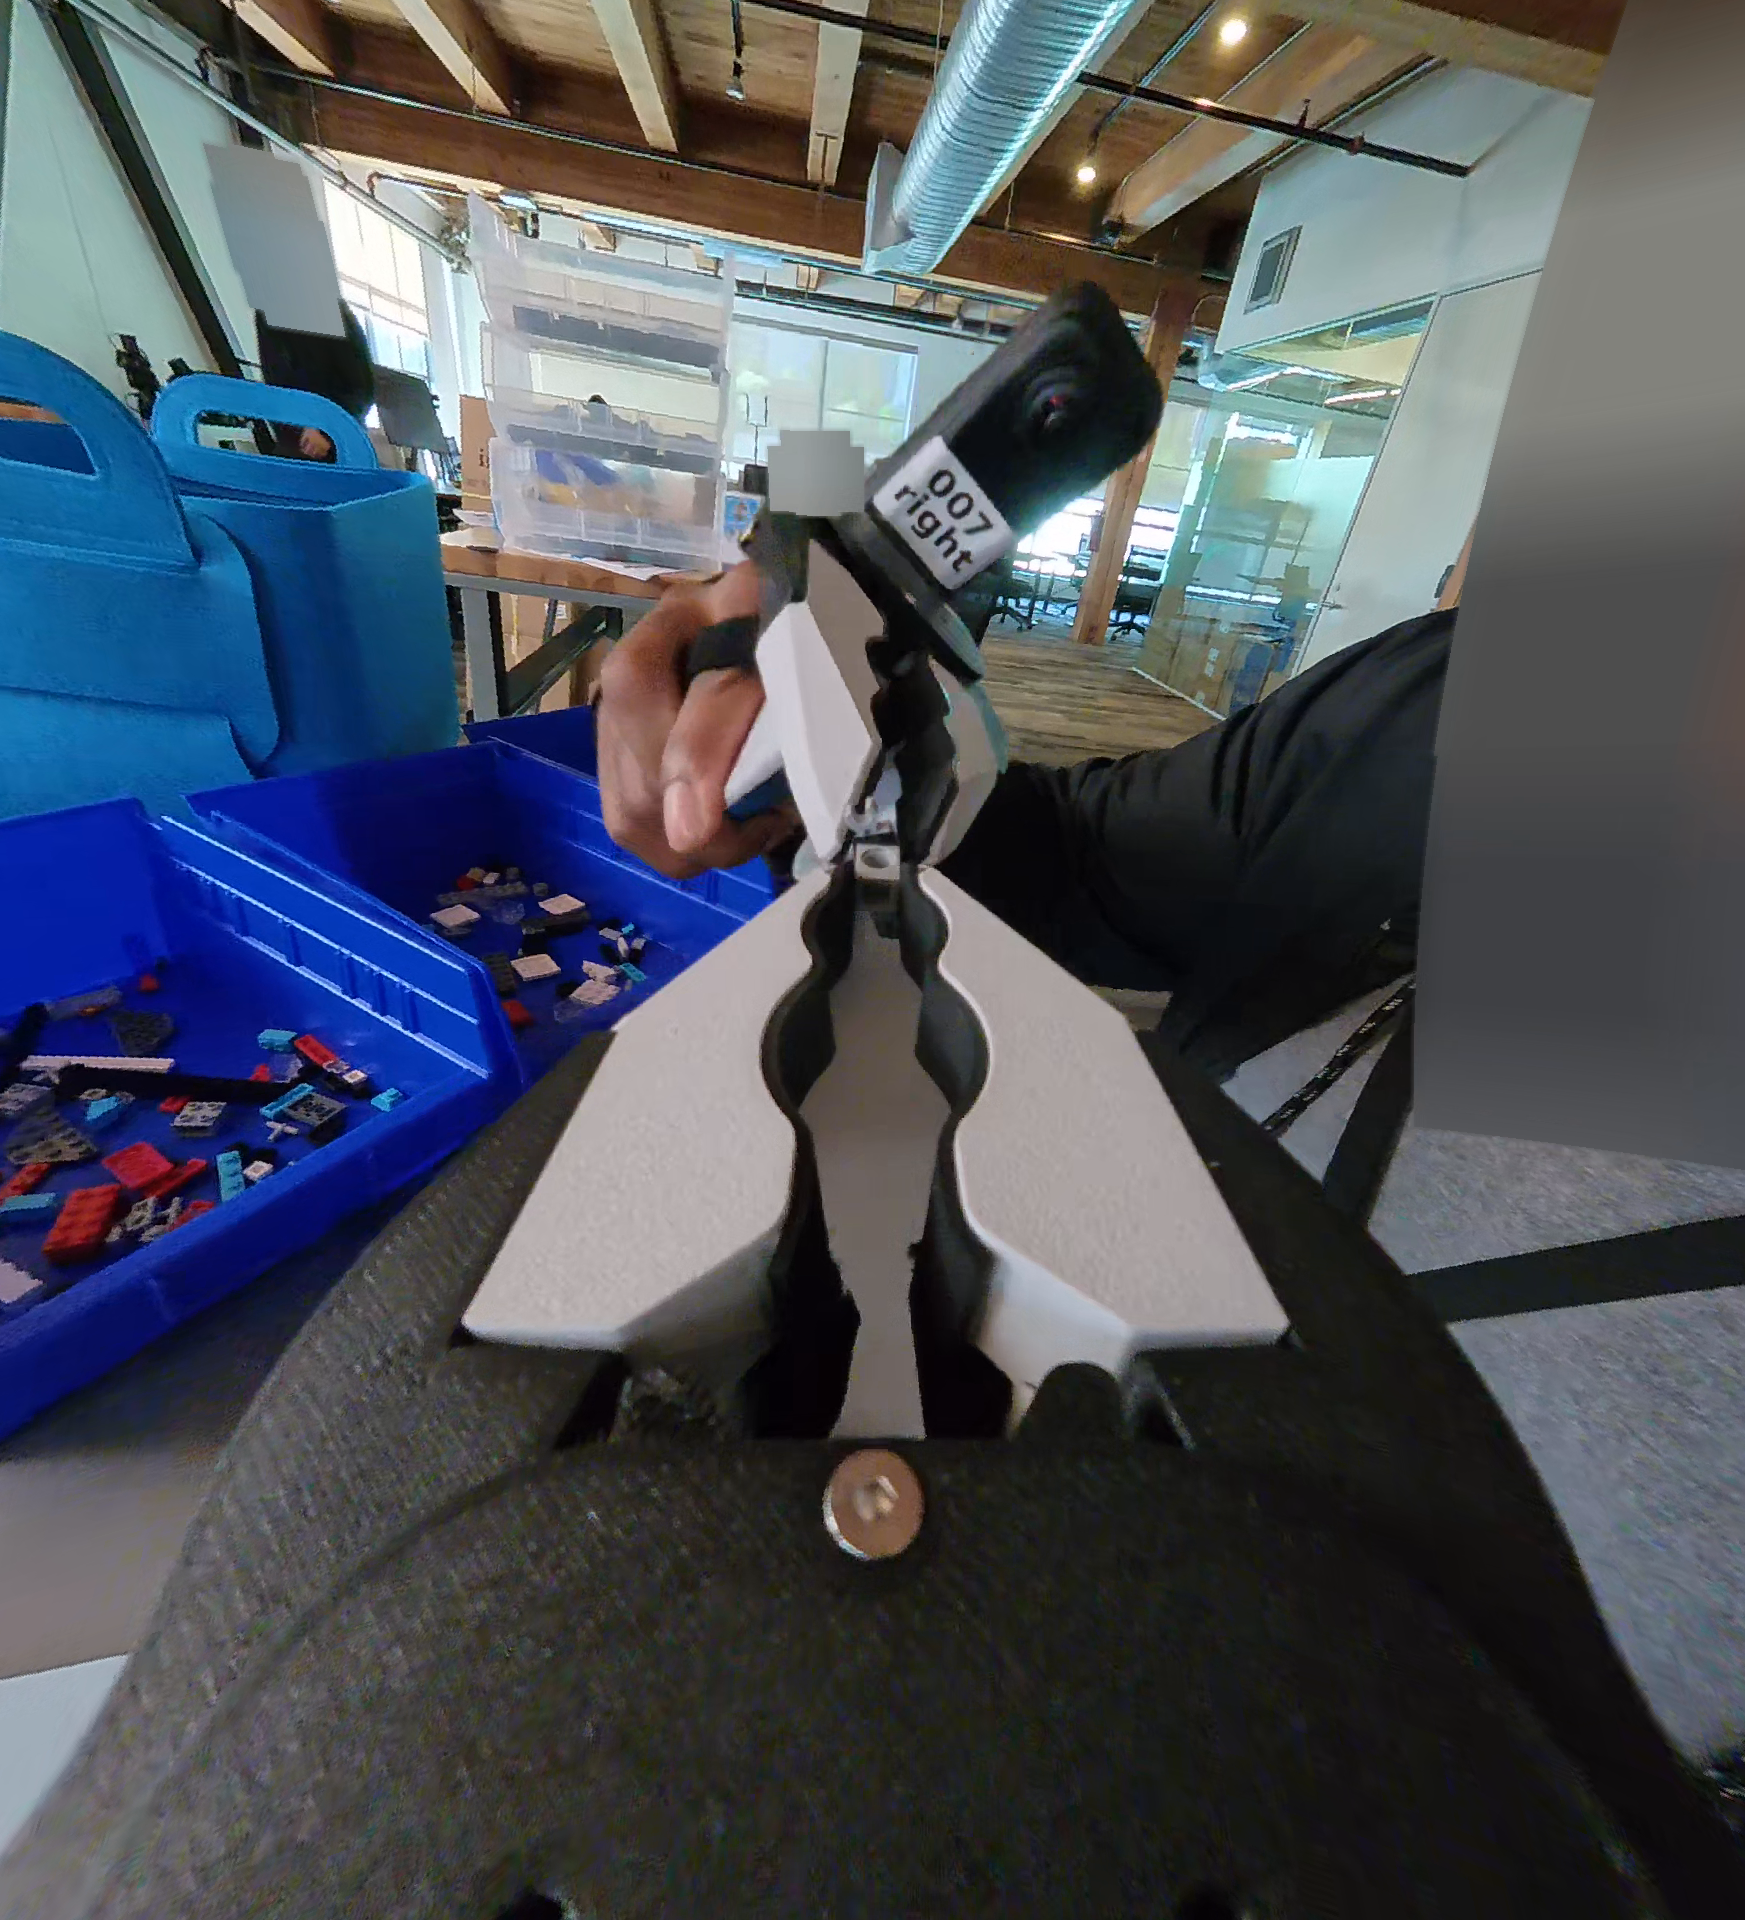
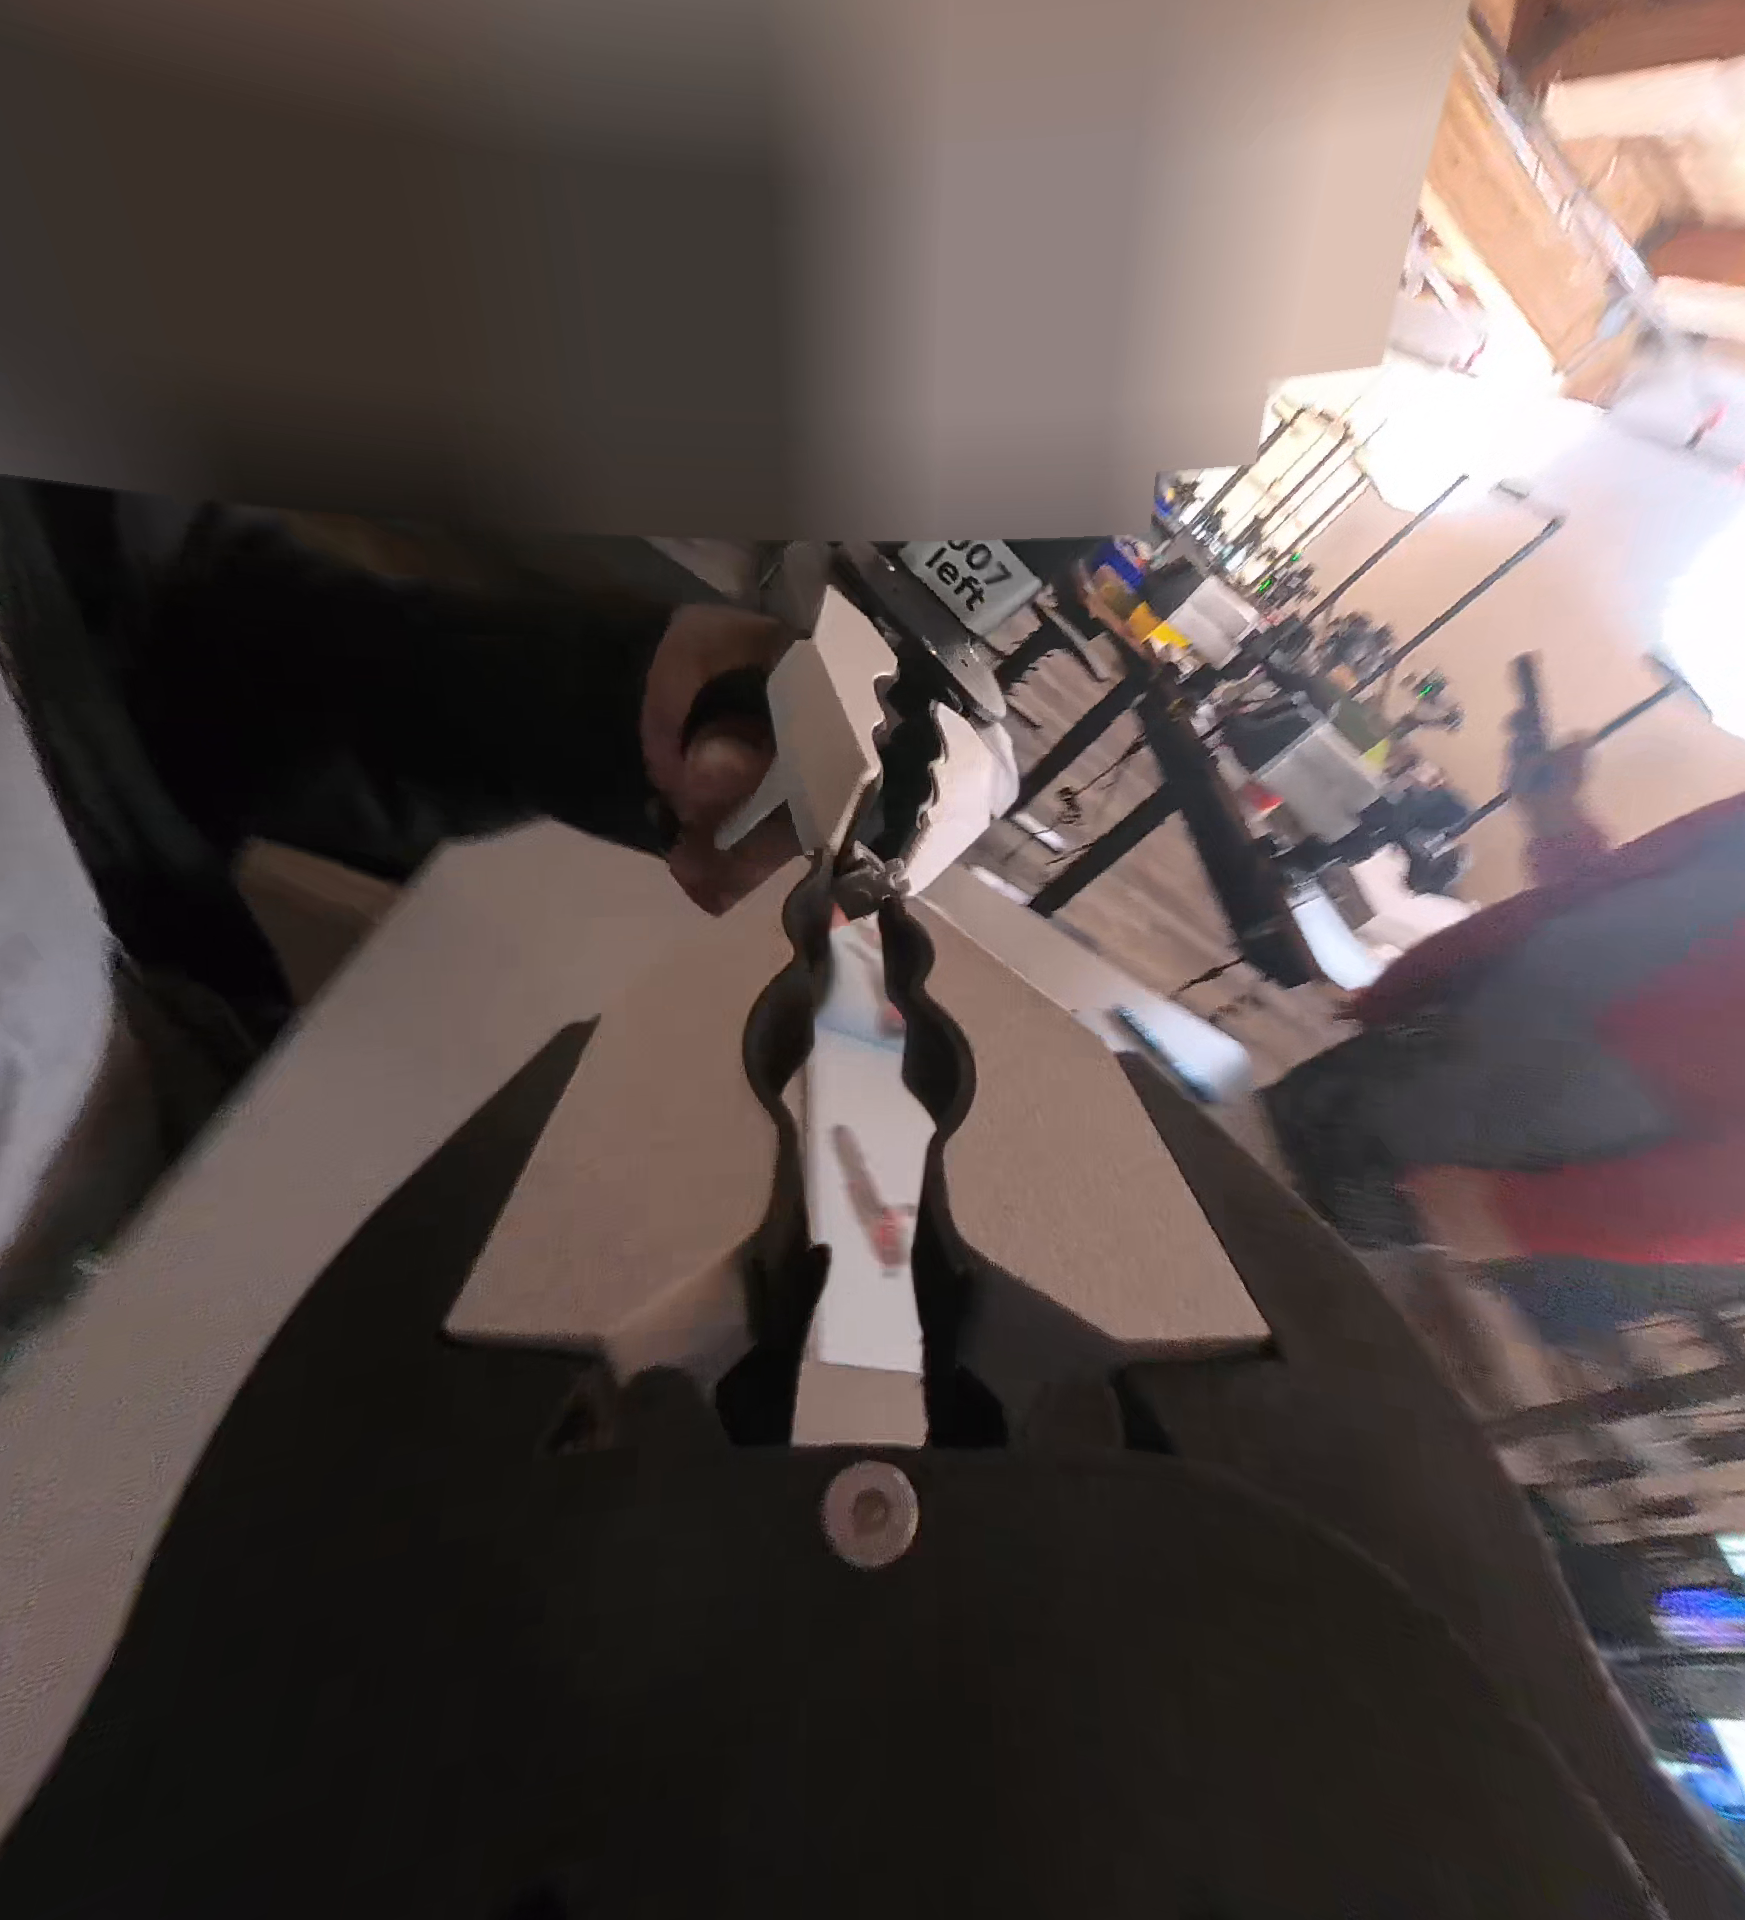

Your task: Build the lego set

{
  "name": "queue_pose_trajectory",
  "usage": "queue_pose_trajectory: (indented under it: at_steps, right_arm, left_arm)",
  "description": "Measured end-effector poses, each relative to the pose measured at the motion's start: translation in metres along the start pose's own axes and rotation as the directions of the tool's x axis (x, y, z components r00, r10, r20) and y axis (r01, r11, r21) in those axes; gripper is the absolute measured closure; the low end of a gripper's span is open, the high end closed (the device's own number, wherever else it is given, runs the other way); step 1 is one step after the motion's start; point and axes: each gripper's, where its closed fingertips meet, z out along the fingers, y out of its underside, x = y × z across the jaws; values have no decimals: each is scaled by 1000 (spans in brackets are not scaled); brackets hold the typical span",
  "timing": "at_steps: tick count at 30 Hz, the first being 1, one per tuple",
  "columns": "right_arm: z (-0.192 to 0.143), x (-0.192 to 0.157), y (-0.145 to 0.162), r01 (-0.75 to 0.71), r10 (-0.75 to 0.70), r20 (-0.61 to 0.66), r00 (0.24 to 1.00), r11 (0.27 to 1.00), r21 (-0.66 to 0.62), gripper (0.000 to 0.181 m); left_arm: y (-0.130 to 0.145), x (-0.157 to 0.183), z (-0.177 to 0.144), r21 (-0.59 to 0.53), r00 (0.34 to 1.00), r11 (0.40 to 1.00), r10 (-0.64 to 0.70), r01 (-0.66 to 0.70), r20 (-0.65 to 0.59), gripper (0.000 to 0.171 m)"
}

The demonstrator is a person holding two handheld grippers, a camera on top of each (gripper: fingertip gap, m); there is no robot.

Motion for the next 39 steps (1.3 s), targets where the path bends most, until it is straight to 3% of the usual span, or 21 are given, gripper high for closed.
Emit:
queue_pose_trajectory:
  at_steps: [8,13,22,32,39]
  right_arm:
    - [2,-2,1,325,-325,-7,946,945,-49,171]
    - [2,-2,0,386,-387,-10,922,921,-50,171]
    - [3,3,0,284,-285,-23,958,958,-37,170]
    - [-4,5,3,-74,77,-27,997,994,74,163]
    - [-5,8,-4,-142,143,-5,990,983,116,171]
  left_arm:
    - [1,2,0,8,995,996,-88,88,-50,163]
    - [2,3,0,20,991,994,-110,111,-74,163]
    - [-1,-2,0,28,998,998,-54,55,-25,163]
    - [-4,-7,-4,24,997,998,55,-56,54,163]
    - [-2,-6,-1,1,995,997,82,-82,65,163]
